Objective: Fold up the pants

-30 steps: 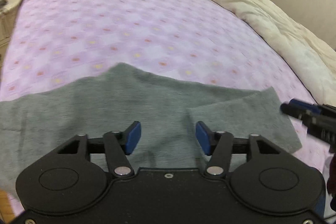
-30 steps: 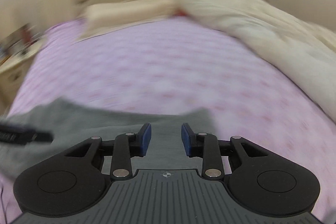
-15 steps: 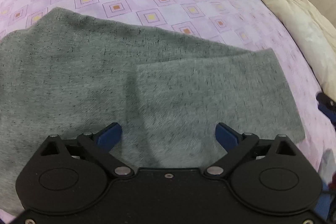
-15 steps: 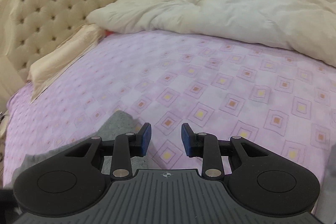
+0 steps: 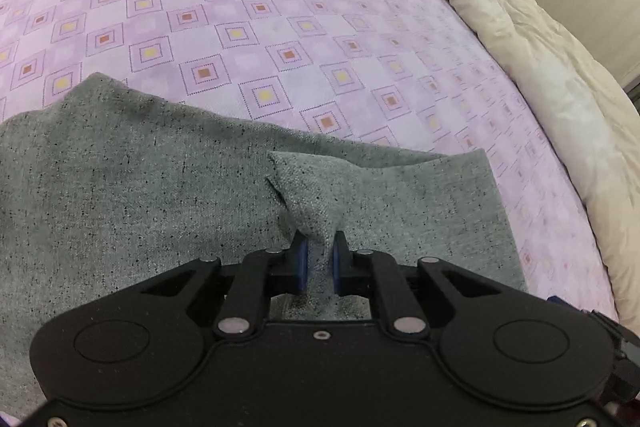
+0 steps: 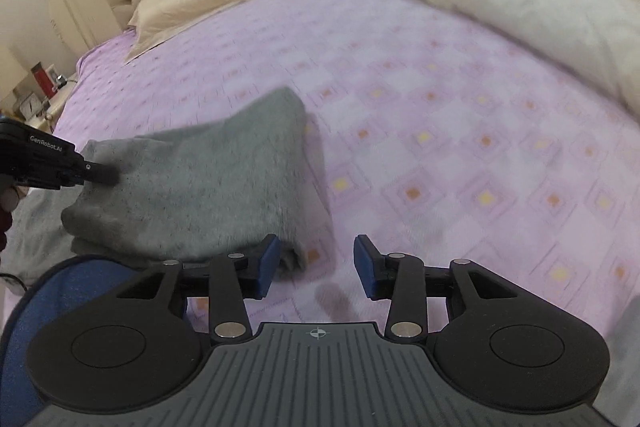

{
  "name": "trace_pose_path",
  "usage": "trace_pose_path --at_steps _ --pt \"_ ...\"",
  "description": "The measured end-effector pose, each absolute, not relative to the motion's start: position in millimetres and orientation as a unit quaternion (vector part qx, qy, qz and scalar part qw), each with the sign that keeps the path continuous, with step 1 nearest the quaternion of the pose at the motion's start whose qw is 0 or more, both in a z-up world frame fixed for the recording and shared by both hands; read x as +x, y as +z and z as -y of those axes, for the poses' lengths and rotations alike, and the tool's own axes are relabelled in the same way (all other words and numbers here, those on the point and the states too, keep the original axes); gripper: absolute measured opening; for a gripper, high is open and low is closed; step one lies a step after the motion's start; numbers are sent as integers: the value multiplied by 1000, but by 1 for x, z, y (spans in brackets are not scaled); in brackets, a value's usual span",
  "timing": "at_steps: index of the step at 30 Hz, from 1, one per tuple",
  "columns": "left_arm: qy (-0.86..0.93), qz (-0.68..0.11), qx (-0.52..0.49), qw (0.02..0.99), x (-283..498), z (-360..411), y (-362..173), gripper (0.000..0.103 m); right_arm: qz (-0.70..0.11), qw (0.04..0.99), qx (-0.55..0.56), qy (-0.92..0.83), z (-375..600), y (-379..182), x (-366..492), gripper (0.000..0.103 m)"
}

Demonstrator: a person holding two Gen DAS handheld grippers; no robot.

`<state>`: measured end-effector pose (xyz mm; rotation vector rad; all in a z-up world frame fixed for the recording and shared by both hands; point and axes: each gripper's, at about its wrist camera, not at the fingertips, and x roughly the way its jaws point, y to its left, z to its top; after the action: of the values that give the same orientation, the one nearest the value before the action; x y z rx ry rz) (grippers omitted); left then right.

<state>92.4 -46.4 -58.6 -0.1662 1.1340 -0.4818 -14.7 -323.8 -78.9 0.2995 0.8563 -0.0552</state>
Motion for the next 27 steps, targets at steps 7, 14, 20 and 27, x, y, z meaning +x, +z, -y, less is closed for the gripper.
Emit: trace_pose_path --at_steps 7,14,20,27 --pt "-222 -536 -84 810 98 51 -57 16 -436 889 142 -9 311 -98 -4 40" --pt "-228 -533 -75 811 96 47 -56 16 -387 875 270 -104 345 -109 -17 40" --pt "-201 -549 -53 809 97 36 -77 17 -414 885 193 -92 337 -92 -29 40" --pt "-200 -501 -21 842 78 22 -48 18 -343 923 170 -47 329 -51 -23 16"
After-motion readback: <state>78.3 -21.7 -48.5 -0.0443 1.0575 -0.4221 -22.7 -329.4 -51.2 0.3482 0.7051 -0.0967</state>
